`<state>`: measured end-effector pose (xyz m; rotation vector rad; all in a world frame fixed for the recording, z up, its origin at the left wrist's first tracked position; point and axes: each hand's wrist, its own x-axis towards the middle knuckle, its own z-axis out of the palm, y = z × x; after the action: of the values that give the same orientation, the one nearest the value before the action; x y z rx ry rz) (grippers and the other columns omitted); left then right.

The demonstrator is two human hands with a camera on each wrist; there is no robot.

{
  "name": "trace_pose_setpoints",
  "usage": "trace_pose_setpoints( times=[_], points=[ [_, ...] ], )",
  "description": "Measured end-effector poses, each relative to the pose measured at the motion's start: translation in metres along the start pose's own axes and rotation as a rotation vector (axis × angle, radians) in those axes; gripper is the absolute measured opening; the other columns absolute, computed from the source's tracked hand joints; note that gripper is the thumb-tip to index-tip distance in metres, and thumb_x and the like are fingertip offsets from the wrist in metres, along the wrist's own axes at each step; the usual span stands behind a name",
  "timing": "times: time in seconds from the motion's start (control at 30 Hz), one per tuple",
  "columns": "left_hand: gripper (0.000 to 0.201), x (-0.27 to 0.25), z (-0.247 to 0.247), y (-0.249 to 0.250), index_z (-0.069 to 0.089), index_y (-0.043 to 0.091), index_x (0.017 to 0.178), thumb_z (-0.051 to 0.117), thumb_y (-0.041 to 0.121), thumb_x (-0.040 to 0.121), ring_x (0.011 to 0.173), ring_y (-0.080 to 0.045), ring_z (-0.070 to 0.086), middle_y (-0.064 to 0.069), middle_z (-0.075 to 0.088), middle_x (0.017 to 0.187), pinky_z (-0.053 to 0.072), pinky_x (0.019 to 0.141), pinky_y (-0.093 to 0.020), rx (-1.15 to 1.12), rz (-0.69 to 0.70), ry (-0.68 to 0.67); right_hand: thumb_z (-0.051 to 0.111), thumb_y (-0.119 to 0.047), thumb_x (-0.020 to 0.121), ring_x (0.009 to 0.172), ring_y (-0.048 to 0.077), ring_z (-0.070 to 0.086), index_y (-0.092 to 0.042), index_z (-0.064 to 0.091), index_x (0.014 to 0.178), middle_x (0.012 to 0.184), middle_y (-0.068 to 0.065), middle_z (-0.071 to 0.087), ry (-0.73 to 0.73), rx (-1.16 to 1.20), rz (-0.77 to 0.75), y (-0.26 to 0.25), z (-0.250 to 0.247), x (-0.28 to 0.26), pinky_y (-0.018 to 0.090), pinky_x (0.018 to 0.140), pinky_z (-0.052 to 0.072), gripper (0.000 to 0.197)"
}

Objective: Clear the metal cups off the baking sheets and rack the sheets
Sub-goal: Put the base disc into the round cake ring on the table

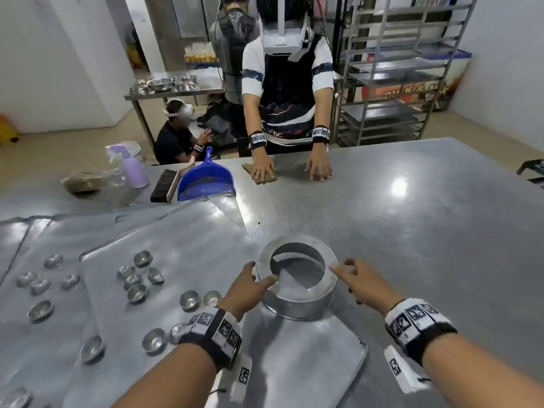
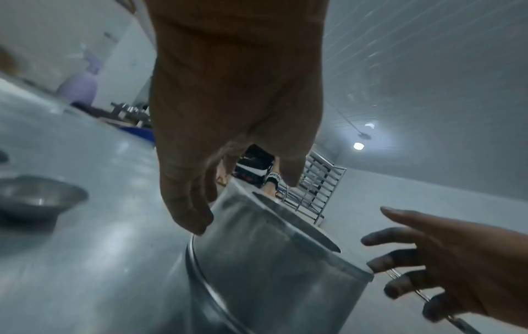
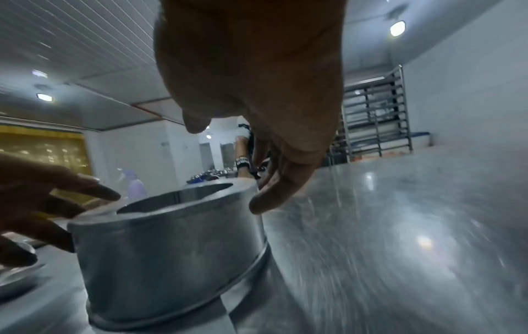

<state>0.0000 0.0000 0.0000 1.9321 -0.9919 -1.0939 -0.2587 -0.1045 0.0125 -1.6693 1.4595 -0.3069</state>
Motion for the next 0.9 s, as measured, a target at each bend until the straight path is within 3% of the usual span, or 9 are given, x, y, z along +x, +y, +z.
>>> trace_pose_setpoints(
  times=[0.03,0.1,0.2,0.37,0.57,0.7,0.8,0.87,0.9],
  points=[
    [0.073,0.003,0.002,-0.002,0.034,0.024,0.153,0.07,0.042,0.092,0.092,-0.013,0.064,-0.003,0.065,0.115,0.051,0.067,-0.026,-0.048,-0.028,-0.019,0.055,-0.076,0.08,0.106,0.023,0.063,-0.023,0.038,0.144,0.133,0.002,0.057,-0.032,0.027,0.048,0.001,0.005,0.003,0.037,0.076,0.057,0.085],
    [0.067,0.012,0.004,-0.015,0.039,0.028,0.149,0.072,0.039,0.091,0.09,-0.011,0.066,0.0,0.067,0.109,0.05,0.067,-0.027,-0.087,-0.051,-0.028,0.055,-0.07,0.086,0.102,0.023,0.065,-0.024,0.033,0.148,0.135,0.005,0.056,-0.087,0.041,0.104,0.002,0.013,0.003,0.039,0.077,0.058,0.081],
    [0.067,0.021,0.006,-0.032,0.042,0.036,0.145,0.075,0.046,0.087,0.09,-0.017,0.069,-0.003,0.073,0.107,0.055,0.07,-0.033,-0.144,-0.062,-0.05,0.053,-0.065,0.09,0.09,0.02,0.069,-0.027,0.037,0.145,0.123,0.002,0.063,-0.1,0.035,0.118,0.01,0.018,0.002,0.041,0.076,0.061,0.069],
    [0.061,0.029,0.003,-0.037,0.047,0.046,0.139,0.075,0.052,0.085,0.084,-0.019,0.064,0.0,0.071,0.095,0.057,0.071,-0.04,-0.202,-0.081,-0.065,0.054,-0.059,0.093,0.089,0.023,0.07,-0.029,0.036,0.147,0.115,0.002,0.062,-0.159,0.078,0.112,0.008,0.014,0.012,0.035,0.064,0.057,0.065],
    [0.054,0.031,0.009,-0.022,0.049,0.043,0.139,0.072,0.047,0.09,0.087,-0.017,0.07,-0.001,0.075,0.099,0.054,0.067,-0.031,-0.159,-0.103,0.014,0.058,-0.063,0.089,0.104,0.027,0.067,-0.031,0.035,0.149,0.136,0.003,0.058,-0.226,0.059,0.058,0.008,0.009,0.04,0.042,0.081,0.058,0.071],
    [0.052,0.026,0.021,-0.01,0.048,0.044,0.14,0.07,0.044,0.092,0.083,-0.017,0.069,0.001,0.073,0.095,0.053,0.067,-0.032,-0.149,-0.121,0.063,0.059,-0.056,0.092,0.115,0.024,0.06,-0.03,0.044,0.144,0.134,-0.001,0.06,-0.235,0.051,-0.025,0.015,0.006,0.053,0.045,0.098,0.051,0.06],
    [0.048,0.022,0.029,-0.004,0.055,0.037,0.139,0.069,0.037,0.093,0.078,-0.013,0.067,0.003,0.073,0.093,0.049,0.063,-0.027,-0.157,-0.077,0.103,0.061,-0.053,0.092,0.105,0.02,0.064,-0.035,0.047,0.138,0.123,-0.005,0.065,-0.245,0.093,-0.078,0.02,0.002,0.058,0.039,0.086,0.054,0.051],
    [0.048,0.021,0.033,-0.001,0.057,0.036,0.136,0.072,0.031,0.091,0.091,-0.015,0.07,0.003,0.074,0.103,0.051,0.068,-0.027,-0.17,-0.007,0.151,0.064,-0.051,0.09,0.09,0.018,0.069,-0.043,0.045,0.133,0.109,-0.004,0.069,-0.234,0.127,-0.13,0.022,-0.003,0.064,0.035,0.069,0.057,0.048],
    [0.05,0.021,0.035,0.0,0.056,0.037,0.135,0.075,0.028,0.089,0.099,-0.016,0.069,0.004,0.073,0.109,0.053,0.073,-0.028,-0.179,0.033,0.18,0.066,-0.05,0.089,0.088,0.018,0.07,-0.045,0.042,0.136,0.109,-0.004,0.069,-0.229,0.16,-0.158,0.024,-0.006,0.069,0.036,0.068,0.058,0.053]
  ],
)
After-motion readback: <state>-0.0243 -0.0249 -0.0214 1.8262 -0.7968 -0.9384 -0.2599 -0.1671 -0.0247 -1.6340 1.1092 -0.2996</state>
